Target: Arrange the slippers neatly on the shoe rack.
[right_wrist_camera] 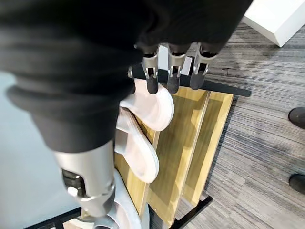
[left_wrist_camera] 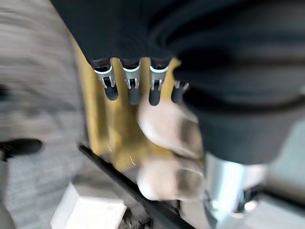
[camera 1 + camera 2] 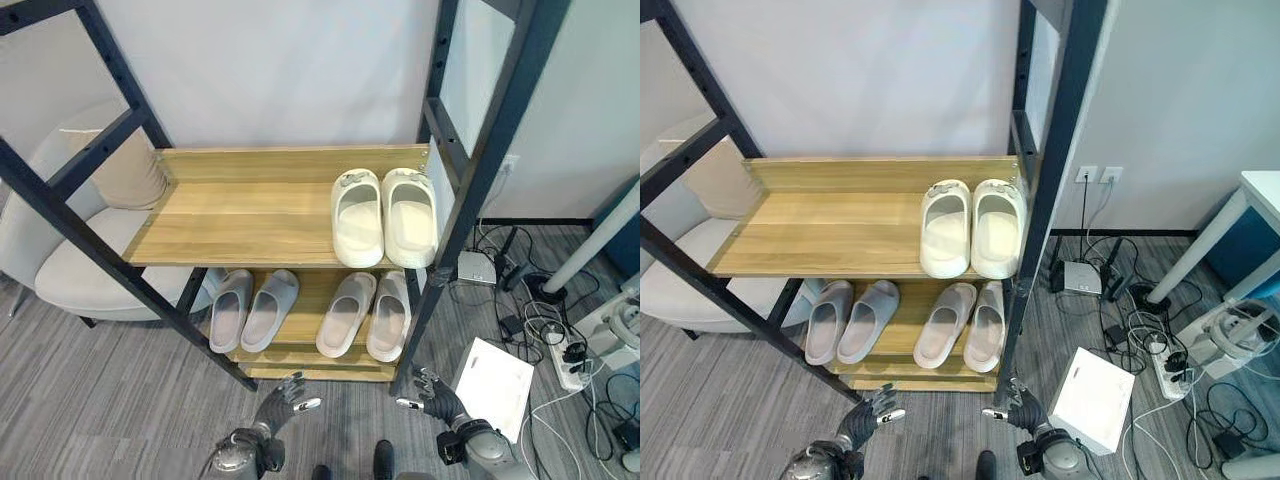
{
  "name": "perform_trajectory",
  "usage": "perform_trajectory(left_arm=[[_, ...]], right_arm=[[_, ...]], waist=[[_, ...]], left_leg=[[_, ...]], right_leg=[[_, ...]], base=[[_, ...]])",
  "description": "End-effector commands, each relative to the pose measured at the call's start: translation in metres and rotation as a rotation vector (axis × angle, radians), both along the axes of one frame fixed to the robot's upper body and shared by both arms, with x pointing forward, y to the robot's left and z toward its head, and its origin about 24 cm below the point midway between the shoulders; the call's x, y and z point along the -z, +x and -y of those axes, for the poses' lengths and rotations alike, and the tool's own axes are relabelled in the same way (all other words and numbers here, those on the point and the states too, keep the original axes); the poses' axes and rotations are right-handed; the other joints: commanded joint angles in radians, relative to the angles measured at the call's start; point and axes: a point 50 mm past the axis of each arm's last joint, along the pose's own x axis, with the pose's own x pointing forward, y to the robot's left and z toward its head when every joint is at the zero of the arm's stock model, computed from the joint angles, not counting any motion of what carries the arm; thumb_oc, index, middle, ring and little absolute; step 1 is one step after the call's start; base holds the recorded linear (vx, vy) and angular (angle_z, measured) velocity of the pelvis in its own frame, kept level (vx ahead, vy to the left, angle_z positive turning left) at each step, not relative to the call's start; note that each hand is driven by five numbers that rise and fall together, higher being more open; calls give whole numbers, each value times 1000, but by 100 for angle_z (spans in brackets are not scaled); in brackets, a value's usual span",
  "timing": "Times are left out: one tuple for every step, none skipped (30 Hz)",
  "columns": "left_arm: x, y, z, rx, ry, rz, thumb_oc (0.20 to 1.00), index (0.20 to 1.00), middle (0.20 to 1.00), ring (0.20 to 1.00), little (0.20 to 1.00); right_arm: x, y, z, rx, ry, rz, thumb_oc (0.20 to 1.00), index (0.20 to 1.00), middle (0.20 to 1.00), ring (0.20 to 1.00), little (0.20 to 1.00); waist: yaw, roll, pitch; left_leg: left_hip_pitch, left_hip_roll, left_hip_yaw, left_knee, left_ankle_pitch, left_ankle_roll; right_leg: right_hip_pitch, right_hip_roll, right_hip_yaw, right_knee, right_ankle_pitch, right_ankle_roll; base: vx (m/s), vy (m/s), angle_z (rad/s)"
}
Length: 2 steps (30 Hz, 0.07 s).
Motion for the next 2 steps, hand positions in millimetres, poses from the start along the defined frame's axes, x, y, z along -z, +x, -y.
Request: perform_trajectory(left_arm=[[-32, 46, -4, -39, 49, 209, 1000, 1000, 1000, 1000, 1000], [-28, 44, -6, -113, 40, 186, 1000, 1000, 1000, 1000, 1000]], right_arm=[[-20, 24, -3, 44, 28, 137, 1000, 1000, 1000, 1000, 1000], [-20, 24, -4, 59, 30, 138, 1000, 1000, 1000, 1000, 1000]], waist=[[4, -8, 18], [9, -11, 19]], left_leg=[[30, 6, -30, -1, -109, 7], [29, 5, -33, -1, -108, 7]], right_leg=[[145, -41, -3, 2, -189, 75], [146, -41, -6, 2, -190, 75]], base=[[-10, -9, 14], [0, 0, 0]])
